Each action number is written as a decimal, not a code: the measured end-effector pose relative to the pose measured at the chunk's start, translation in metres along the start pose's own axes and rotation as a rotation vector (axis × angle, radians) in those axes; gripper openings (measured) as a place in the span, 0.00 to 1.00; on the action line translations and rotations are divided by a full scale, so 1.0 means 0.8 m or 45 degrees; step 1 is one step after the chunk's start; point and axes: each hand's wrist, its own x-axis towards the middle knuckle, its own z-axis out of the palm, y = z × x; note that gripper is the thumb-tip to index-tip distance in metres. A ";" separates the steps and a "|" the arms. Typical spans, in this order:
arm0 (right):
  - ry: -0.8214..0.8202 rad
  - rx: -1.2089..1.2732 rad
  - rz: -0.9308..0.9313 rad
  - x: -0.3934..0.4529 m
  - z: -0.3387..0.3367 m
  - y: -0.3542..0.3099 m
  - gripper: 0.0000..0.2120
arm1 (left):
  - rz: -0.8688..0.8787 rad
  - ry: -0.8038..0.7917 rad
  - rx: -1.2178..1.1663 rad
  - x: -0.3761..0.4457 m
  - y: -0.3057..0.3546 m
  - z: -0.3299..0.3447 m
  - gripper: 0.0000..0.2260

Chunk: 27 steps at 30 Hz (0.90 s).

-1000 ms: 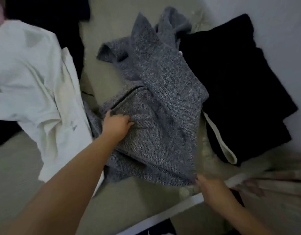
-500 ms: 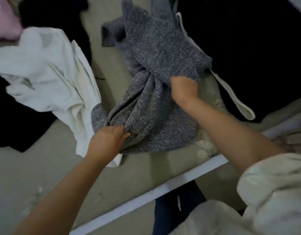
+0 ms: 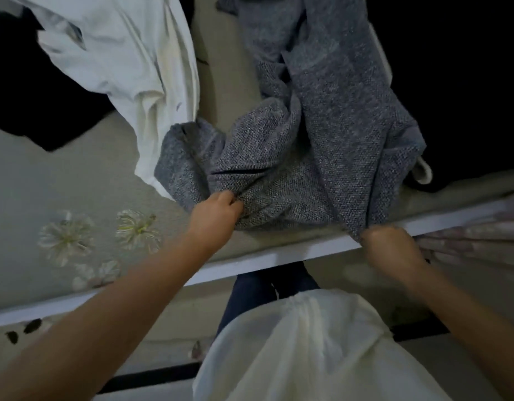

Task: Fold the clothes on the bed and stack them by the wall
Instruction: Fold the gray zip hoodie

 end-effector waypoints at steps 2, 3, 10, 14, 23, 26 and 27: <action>-0.252 -0.099 0.059 -0.007 -0.002 0.015 0.08 | -0.035 -0.075 0.052 -0.009 0.019 0.006 0.06; -0.326 -0.101 0.066 -0.005 -0.002 0.021 0.09 | -0.047 -0.128 0.108 -0.008 0.024 0.009 0.07; 0.249 0.223 -0.085 0.031 -0.034 -0.004 0.17 | -0.080 -0.230 0.120 0.029 0.029 0.002 0.08; 0.163 -0.008 0.351 0.115 -0.066 0.035 0.42 | 0.093 0.032 0.063 0.142 0.054 -0.065 0.11; 0.532 0.132 0.391 0.080 -0.046 0.096 0.08 | 0.006 0.016 0.114 0.146 0.006 -0.072 0.14; -0.202 0.057 0.909 0.020 -0.018 0.171 0.12 | 0.076 0.063 0.148 0.202 0.016 -0.092 0.14; -0.360 0.054 0.977 -0.004 -0.007 0.185 0.12 | 0.105 0.093 0.161 0.224 0.028 -0.099 0.13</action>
